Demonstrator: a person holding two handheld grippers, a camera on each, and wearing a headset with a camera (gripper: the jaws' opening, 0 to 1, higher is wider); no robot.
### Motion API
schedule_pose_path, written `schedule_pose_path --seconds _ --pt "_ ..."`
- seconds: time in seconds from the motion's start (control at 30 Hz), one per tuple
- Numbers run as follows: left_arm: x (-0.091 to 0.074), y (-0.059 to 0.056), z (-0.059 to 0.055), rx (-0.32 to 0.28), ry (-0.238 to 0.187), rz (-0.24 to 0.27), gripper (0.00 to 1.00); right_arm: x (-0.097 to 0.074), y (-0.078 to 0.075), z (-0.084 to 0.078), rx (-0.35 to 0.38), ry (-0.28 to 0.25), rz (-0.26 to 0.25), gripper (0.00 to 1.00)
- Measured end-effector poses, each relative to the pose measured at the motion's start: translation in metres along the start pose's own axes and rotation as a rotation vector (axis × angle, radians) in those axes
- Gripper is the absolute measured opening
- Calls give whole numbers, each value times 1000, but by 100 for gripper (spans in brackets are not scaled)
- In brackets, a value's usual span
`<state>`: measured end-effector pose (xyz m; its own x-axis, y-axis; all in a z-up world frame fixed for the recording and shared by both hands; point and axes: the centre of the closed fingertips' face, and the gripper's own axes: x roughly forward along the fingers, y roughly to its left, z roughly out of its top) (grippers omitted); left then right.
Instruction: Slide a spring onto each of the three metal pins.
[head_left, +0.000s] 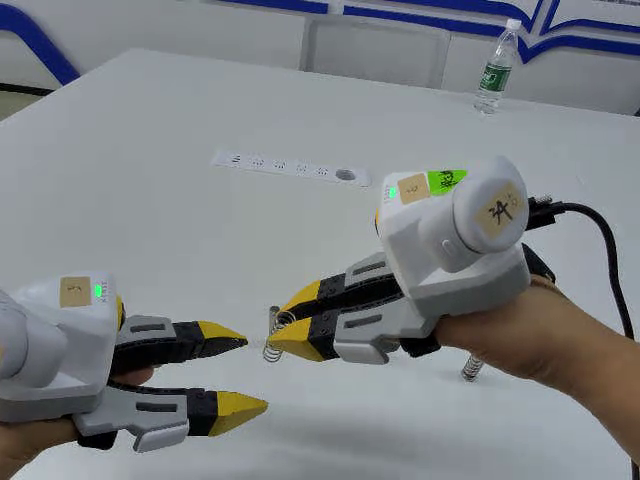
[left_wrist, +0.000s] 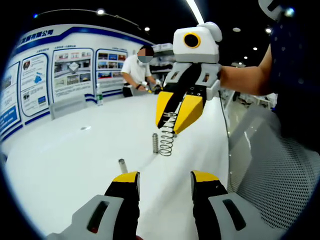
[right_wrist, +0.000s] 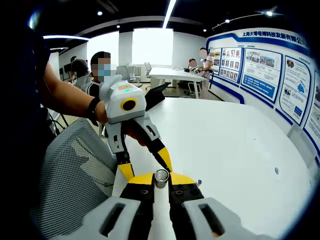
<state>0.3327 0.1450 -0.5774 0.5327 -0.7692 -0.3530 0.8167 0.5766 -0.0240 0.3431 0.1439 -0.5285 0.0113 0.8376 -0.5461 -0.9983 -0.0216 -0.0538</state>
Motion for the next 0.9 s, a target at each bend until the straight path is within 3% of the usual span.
schedule_pose_path --seconds 0.47,0.9 --pt "-7 13 -4 -29 -3 63 54 0 -35 4 30 6 -95 11" --pt "-9 16 -7 -52 3 84 64 13 -61 0 76 22 -153 11"
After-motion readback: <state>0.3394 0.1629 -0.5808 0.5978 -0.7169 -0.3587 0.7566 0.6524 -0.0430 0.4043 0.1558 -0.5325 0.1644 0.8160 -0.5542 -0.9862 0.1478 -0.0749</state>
